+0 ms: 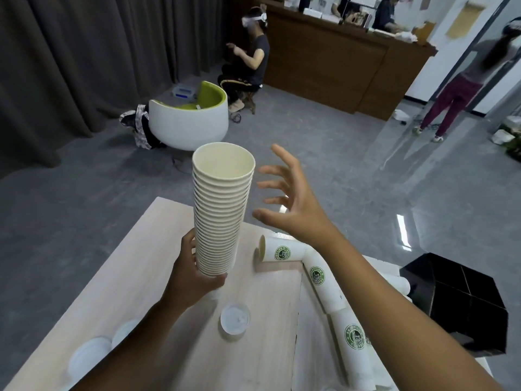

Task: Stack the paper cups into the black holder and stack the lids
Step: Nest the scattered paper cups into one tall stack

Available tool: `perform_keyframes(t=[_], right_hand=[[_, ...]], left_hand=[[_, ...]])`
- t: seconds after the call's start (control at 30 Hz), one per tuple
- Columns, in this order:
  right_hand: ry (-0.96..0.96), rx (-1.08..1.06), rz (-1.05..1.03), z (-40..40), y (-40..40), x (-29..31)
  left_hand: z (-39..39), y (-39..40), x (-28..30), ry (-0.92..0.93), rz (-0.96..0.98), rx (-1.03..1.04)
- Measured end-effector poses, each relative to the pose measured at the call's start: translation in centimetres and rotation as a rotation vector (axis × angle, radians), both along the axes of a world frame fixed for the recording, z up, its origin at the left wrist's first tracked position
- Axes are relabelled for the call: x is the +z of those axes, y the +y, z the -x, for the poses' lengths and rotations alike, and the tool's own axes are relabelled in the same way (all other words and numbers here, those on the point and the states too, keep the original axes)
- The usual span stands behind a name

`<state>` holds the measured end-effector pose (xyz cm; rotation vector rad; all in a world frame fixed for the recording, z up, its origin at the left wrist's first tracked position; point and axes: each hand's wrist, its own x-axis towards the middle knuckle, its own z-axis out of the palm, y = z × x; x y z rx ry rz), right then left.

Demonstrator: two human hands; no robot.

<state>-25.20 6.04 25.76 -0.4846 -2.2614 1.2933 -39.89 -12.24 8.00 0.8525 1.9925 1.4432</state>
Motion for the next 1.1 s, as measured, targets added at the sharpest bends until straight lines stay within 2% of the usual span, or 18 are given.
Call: perform_keyframes(t=[0.23, 0.53, 0.8, 1.1], right_hand=[[-0.302, -0.107, 0.072, -2.2, 4.0, -9.7], [-0.618, -0.074, -0.091, -1.6, 8.8, -20.1], [-0.802, -0.011, -0.273, -0.3, 11.5, -24.6], [-0.934, 0.023, -0.477, 0.1, 11.7, -26.0]], left_hand=[[0.8, 0.3, -1.3, -0.011, -0.048, 0.057], [1.1, 1.5, -3.5, -0.007, -0.035, 0.102], [0.8, 1.5, -5.3, 0.016, -0.036, 0.156], [0.8, 1.0, -5.5, 0.013, 0.044, 0.148]])
